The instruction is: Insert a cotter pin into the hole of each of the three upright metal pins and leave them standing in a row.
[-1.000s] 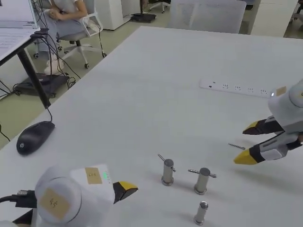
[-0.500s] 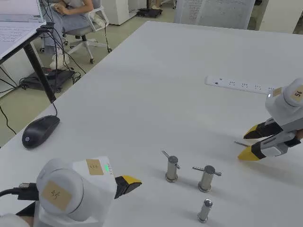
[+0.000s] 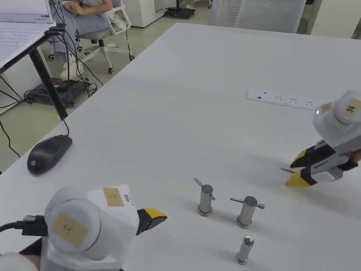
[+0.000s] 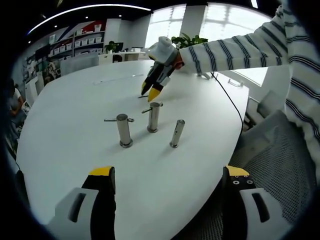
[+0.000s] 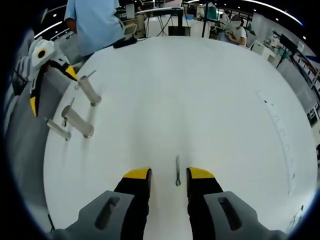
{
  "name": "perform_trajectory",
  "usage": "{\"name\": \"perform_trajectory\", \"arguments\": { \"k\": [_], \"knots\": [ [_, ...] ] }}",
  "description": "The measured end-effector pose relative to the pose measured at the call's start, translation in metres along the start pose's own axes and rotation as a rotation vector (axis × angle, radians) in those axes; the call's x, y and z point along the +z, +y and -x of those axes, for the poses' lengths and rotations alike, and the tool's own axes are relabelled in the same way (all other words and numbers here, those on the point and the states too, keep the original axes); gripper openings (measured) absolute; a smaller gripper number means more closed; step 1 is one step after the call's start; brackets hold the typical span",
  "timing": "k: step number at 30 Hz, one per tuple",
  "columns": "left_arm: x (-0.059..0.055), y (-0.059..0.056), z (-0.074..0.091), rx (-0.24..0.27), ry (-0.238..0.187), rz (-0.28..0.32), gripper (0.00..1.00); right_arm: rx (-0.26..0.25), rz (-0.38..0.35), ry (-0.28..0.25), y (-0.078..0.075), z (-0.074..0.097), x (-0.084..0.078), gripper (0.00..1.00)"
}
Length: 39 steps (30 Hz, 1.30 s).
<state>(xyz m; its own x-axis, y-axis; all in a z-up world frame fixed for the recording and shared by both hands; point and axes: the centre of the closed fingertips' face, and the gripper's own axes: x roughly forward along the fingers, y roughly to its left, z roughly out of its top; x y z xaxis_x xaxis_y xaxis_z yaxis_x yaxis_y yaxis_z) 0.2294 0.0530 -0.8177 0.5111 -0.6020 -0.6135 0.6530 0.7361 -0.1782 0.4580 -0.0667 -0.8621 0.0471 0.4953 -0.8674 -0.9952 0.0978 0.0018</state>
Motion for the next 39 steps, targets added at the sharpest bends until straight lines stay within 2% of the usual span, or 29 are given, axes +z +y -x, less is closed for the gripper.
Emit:
{"name": "perform_trajectory", "arguments": {
  "k": [4,14,17,22,27,39],
  "knots": [
    [-0.0007,0.0000,0.0000,-0.001,-0.002,0.011,0.87,0.008,0.019,0.018,0.0012,-0.0001,-0.0006,0.20],
    [0.0028,-0.0021,0.0006,-0.008,-0.008,0.002,0.87,0.004,0.064,0.076,0.0014,-0.0014,-0.0017,0.10],
    [0.0039,-0.0018,0.0014,-0.005,-0.008,-0.003,0.87,-0.012,0.080,0.094,-0.0017,-0.0018,-0.0023,0.05],
    [0.0054,-0.0010,0.0030,-0.001,-0.013,-0.005,0.87,-0.011,0.104,0.107,-0.0009,-0.0016,-0.0016,0.05],
    [0.0032,0.0004,0.0045,0.004,-0.004,-0.010,0.86,-0.030,0.142,0.128,-0.0008,-0.0018,-0.0014,0.04],
    [0.0045,0.0014,0.0047,0.007,-0.013,0.001,0.86,-0.045,0.150,0.138,-0.0029,-0.0004,-0.0026,0.02]
  ]
}}
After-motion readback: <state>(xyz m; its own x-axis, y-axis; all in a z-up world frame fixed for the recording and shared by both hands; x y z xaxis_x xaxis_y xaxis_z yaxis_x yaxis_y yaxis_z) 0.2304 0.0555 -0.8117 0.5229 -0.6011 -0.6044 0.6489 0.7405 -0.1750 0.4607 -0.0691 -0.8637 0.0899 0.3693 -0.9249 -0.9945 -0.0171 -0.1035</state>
